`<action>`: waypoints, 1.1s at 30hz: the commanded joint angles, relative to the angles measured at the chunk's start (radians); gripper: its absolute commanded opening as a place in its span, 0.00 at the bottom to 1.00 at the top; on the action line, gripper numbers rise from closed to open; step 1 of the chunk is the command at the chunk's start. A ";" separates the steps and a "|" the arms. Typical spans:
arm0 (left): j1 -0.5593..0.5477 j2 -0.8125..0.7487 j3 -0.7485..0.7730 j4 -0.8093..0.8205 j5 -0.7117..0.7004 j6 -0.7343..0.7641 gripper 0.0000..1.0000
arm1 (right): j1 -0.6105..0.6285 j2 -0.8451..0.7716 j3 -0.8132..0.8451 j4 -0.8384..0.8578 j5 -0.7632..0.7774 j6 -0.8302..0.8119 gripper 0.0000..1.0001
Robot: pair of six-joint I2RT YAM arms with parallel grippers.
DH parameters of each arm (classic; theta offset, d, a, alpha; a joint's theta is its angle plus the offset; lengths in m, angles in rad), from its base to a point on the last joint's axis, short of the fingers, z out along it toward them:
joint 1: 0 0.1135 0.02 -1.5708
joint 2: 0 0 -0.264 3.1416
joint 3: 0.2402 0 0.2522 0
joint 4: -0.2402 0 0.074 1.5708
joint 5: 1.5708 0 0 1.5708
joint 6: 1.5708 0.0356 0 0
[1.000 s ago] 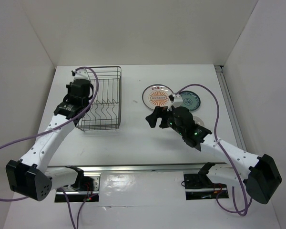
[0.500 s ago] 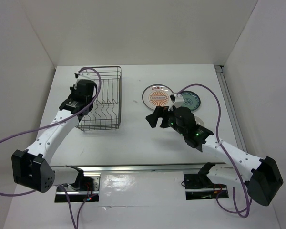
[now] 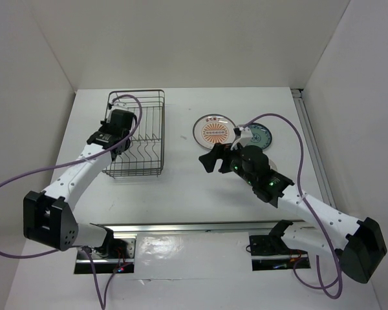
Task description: Load the plates into the dish rack
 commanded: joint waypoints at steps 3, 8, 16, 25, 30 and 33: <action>-0.002 0.025 0.051 0.009 0.013 -0.033 0.13 | 0.007 -0.027 0.047 -0.010 0.011 -0.016 1.00; -0.002 0.057 0.069 -0.020 0.013 -0.051 0.21 | 0.007 -0.036 0.038 -0.010 0.011 -0.016 1.00; -0.002 0.057 0.069 -0.031 0.013 -0.060 0.43 | 0.007 -0.046 0.038 -0.010 0.020 -0.016 1.00; -0.011 -0.023 0.088 -0.040 0.062 -0.092 0.88 | 0.007 0.005 0.029 -0.019 0.162 -0.025 1.00; -0.031 -0.106 0.088 -0.028 0.083 -0.092 1.00 | 0.007 0.112 0.053 -0.021 0.222 -0.025 1.00; -0.056 -0.156 0.088 -0.019 0.071 -0.092 1.00 | -0.028 0.149 0.053 -0.001 0.267 0.004 1.00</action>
